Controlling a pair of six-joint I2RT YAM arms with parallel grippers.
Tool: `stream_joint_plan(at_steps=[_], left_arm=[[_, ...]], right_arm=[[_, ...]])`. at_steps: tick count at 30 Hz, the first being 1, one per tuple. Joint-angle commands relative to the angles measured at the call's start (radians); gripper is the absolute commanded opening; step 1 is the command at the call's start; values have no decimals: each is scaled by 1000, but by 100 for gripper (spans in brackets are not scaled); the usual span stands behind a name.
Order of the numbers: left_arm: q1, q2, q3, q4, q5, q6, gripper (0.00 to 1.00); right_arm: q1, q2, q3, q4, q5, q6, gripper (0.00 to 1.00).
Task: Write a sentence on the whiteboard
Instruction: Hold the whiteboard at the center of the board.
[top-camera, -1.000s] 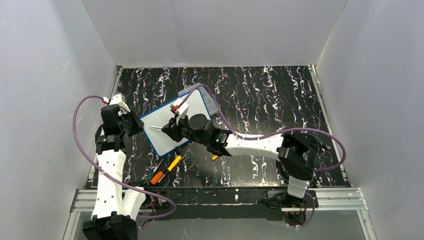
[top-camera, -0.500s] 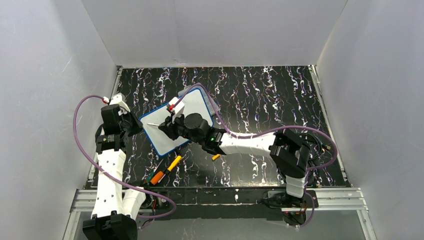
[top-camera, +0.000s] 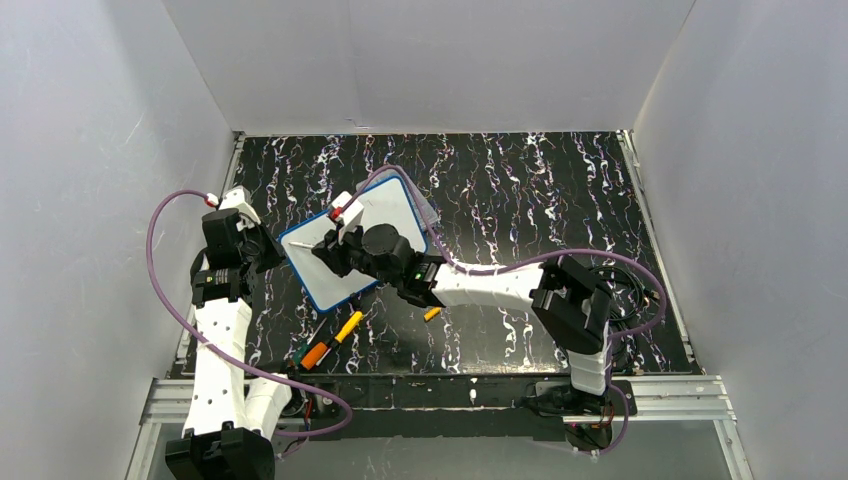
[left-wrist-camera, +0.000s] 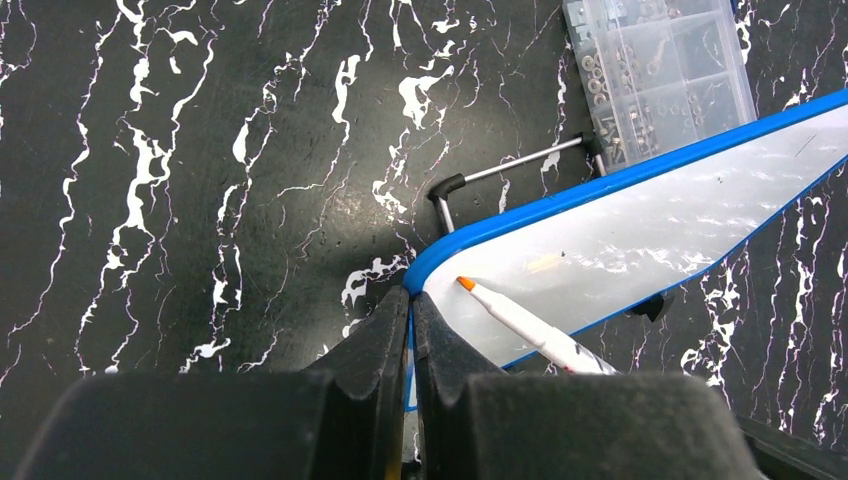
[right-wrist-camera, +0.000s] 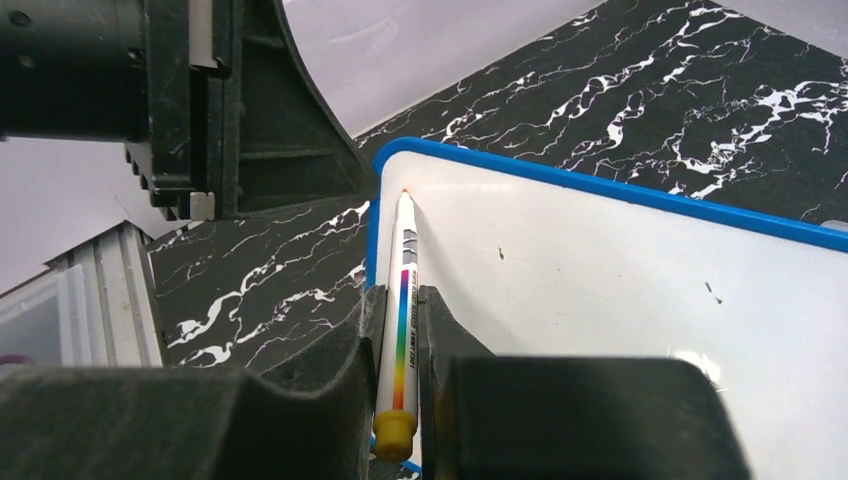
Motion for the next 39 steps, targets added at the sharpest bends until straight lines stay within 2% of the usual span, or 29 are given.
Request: stream_joint_plan(at_steps=[1, 25, 27, 30, 34, 39], left_arm=[[-5, 6, -8, -8, 5, 7, 3], [-5, 4, 0, -15, -11, 10, 0], [-5, 5, 3, -18, -20, 8, 4], [-6, 4, 4, -23, -39, 0, 15], [-5, 5, 6, -28, -62, -11, 35], [-6, 22, -5, -7, 6, -16, 40]], right_arm=[[4, 18, 53, 44, 30, -13, 1], [4, -29, -62, 28, 70, -3, 1], [4, -31, -64, 28, 70, -4, 1], [4, -31, -63, 33, 70, -3, 1], [4, -32, -64, 37, 82, -3, 1], [4, -34, -62, 41, 93, -3, 1]])
